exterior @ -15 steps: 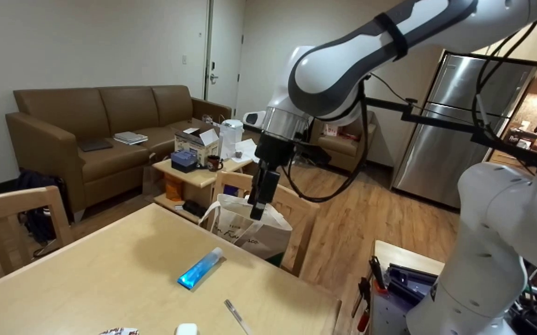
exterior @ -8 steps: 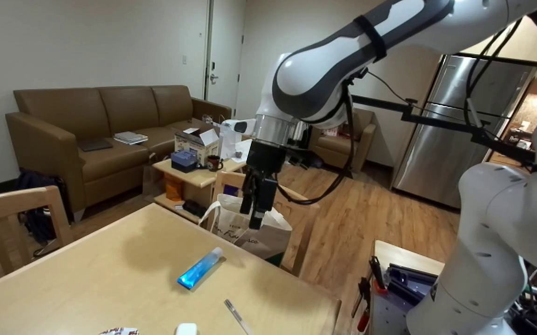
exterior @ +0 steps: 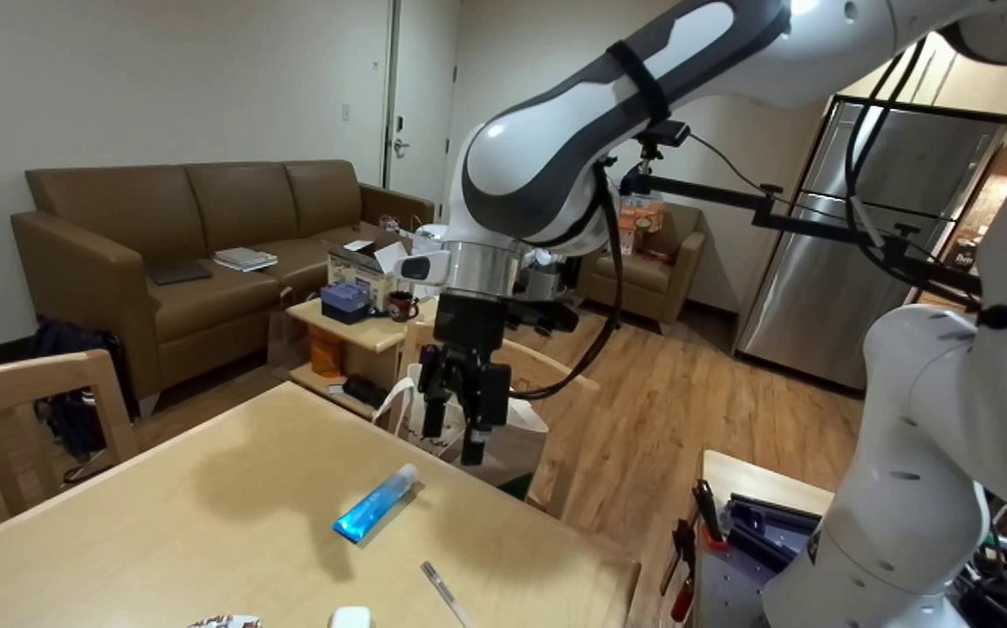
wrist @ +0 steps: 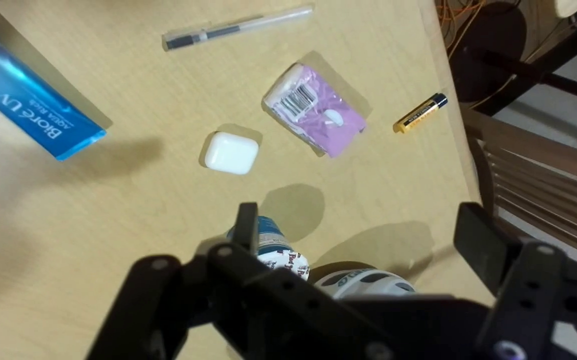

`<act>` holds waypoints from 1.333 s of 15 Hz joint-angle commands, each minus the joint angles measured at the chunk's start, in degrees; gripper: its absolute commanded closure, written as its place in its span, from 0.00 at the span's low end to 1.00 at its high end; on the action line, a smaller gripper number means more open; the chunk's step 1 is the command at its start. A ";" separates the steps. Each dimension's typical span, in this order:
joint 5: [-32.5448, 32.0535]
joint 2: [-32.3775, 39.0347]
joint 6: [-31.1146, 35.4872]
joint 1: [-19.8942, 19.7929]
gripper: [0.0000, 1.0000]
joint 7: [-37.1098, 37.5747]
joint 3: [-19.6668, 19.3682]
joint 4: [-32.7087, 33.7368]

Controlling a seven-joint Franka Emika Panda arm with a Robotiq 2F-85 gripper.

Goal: Put the purple packet on top of the yoghurt bottle

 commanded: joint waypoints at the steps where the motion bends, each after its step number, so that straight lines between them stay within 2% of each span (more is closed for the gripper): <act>1: 0.00 -0.18 -0.10 -2.85 0.00 0.02 2.66 0.06; 2: 0.50 0.02 -0.80 -2.76 0.00 -4.00 2.70 0.44; 3: -0.72 2.34 -4.17 -2.75 0.00 -7.23 3.02 2.63; 5: 0.94 6.10 -5.30 -2.13 0.00 -11.09 5.14 5.11; 8: 0.04 12.98 -7.23 -1.64 0.00 -13.71 9.27 9.84; 10: -3.31 17.02 -10.58 -2.05 0.00 -13.10 11.62 13.26; 11: -1.63 12.27 -6.90 -2.81 0.00 -10.82 11.95 8.55; 14: -2.90 17.03 -8.31 -2.89 0.00 -10.98 13.45 12.06; 15: -3.08 15.67 -4.79 -2.85 0.00 -11.76 13.55 10.90; 16: -9.55 15.78 -3.26 -1.46 0.00 -9.91 13.06 11.12; 17: -13.53 17.00 -4.99 -1.00 0.00 -8.23 13.12 12.78; 20: -23.80 19.24 -4.72 0.19 0.00 -7.46 14.38 15.30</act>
